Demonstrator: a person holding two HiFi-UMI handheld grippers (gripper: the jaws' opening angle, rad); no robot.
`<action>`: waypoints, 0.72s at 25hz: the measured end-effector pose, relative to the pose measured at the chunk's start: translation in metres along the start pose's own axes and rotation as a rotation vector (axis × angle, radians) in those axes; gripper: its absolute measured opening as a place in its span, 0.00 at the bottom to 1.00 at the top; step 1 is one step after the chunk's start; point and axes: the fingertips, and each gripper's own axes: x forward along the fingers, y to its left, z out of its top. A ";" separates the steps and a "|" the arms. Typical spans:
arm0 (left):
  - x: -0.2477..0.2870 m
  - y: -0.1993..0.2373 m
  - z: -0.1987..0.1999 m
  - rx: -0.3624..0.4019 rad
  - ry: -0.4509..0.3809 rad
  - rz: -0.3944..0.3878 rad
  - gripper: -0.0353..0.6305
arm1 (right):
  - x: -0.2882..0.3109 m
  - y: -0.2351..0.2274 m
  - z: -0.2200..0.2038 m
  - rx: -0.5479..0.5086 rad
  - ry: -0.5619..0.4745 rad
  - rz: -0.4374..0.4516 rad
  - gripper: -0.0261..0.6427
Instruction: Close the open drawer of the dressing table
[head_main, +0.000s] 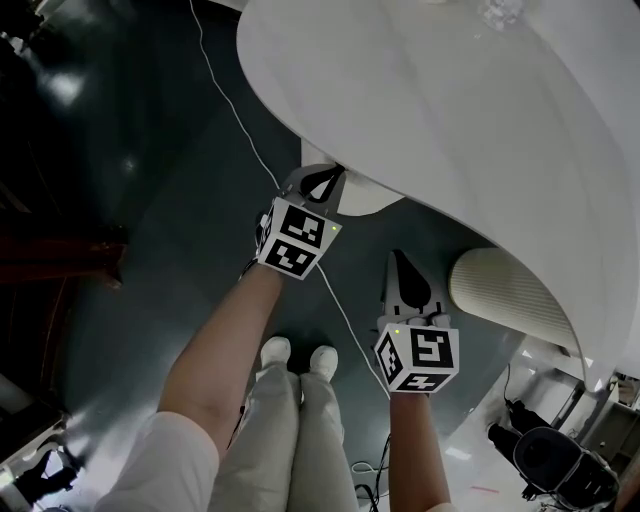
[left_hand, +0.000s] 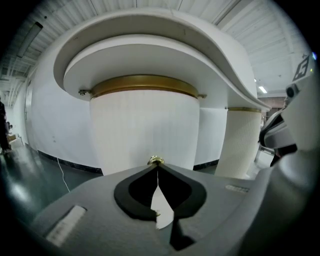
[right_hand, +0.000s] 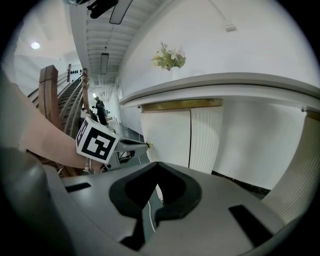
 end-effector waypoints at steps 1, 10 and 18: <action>0.000 0.000 -0.001 -0.006 0.006 0.003 0.08 | -0.001 0.000 0.002 0.001 -0.004 -0.001 0.03; -0.026 -0.004 0.012 -0.113 -0.023 0.062 0.08 | -0.010 -0.002 0.008 -0.006 -0.030 0.011 0.03; -0.071 -0.007 0.023 -0.074 -0.067 0.102 0.08 | -0.015 0.009 0.008 -0.031 -0.033 0.033 0.03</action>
